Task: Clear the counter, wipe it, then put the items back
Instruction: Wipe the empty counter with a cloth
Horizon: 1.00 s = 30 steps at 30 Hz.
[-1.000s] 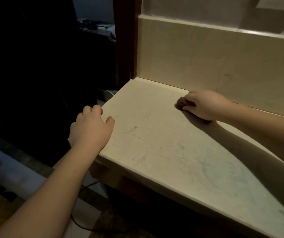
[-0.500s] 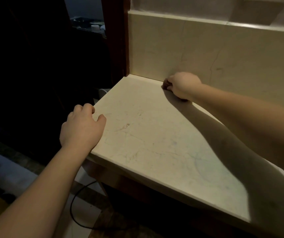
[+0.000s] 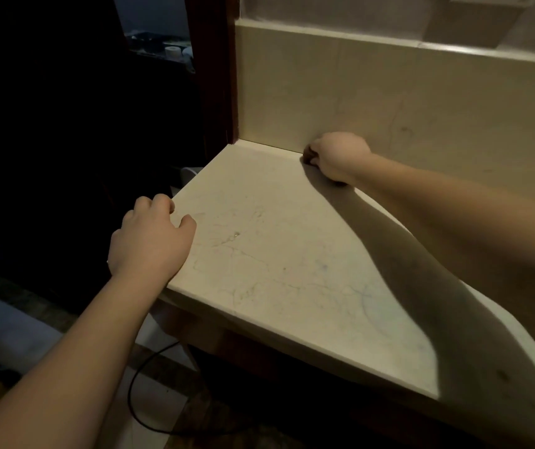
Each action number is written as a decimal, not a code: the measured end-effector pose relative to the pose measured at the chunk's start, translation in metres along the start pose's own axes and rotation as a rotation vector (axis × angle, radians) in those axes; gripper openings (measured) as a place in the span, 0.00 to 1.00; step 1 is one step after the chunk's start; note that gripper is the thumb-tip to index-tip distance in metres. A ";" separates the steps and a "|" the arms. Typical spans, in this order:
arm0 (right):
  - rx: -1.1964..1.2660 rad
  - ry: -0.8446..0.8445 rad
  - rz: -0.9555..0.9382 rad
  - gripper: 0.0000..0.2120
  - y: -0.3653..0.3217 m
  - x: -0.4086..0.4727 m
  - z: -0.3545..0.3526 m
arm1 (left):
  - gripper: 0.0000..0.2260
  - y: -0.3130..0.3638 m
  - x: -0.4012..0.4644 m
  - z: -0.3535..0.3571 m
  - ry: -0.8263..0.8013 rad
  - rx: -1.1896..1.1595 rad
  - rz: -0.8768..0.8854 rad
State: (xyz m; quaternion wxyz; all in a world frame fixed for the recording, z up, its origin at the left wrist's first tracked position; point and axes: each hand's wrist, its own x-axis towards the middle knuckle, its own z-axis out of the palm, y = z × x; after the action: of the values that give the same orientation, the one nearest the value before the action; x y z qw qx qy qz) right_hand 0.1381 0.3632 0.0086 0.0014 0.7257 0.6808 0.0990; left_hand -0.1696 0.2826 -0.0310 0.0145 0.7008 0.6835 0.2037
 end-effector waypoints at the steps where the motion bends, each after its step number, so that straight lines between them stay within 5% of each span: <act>1: 0.001 -0.008 -0.003 0.10 0.004 -0.005 -0.001 | 0.20 0.000 0.000 0.000 -0.004 -0.002 0.000; 7: -0.103 -0.059 -0.092 0.10 0.047 -0.066 -0.003 | 0.20 -0.003 0.002 0.003 0.003 0.006 0.010; 16: 0.048 -0.007 0.005 0.10 0.025 -0.028 0.000 | 0.20 -0.001 0.000 0.000 -0.004 0.005 -0.004; 22: -0.008 -0.019 -0.157 0.09 0.027 -0.097 -0.002 | 0.20 -0.001 -0.001 0.000 -0.009 0.020 -0.014; 30: 0.070 -0.045 0.001 0.11 0.035 -0.028 0.000 | 0.21 0.001 -0.002 0.000 0.003 0.005 -0.011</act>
State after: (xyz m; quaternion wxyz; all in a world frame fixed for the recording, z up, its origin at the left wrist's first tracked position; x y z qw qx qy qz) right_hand 0.1713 0.3327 0.0093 -0.0087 0.7276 0.6834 0.0586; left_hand -0.1690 0.2809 -0.0313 0.0128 0.6967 0.6879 0.2031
